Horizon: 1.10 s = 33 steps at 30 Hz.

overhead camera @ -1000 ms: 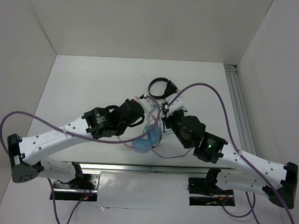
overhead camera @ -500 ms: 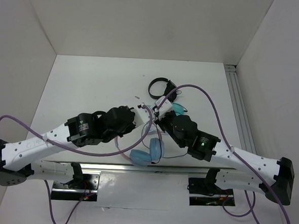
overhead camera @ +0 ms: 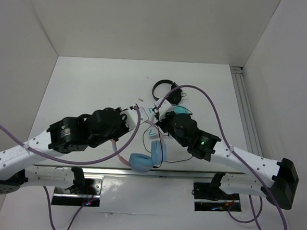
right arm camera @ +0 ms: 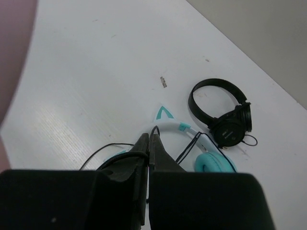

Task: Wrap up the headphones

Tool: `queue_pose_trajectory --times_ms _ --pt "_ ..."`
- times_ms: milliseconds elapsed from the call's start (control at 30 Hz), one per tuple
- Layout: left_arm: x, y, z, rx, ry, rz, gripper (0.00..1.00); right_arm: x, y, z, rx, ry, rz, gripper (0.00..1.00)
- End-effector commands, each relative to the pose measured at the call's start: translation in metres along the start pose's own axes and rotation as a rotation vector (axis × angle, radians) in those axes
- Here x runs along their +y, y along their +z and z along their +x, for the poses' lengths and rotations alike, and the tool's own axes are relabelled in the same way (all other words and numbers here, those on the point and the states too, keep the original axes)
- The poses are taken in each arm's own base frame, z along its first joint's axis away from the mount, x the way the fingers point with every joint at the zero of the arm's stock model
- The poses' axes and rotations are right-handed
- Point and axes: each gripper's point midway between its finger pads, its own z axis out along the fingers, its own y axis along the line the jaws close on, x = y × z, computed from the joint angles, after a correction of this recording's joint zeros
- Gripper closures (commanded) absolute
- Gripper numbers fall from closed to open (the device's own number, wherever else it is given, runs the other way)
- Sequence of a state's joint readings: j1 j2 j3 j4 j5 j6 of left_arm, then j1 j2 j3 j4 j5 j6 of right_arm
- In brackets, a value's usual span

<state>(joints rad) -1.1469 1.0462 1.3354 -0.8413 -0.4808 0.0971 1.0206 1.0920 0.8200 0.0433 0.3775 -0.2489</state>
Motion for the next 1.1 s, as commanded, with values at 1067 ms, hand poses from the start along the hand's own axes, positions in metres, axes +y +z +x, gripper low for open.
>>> queue_pose_trajectory --times_ms 1067 --pt "0.135 -0.161 -0.082 -0.780 -0.921 -0.319 1.00 0.072 0.088 -0.067 -0.484 0.413 -0.642 0.78"
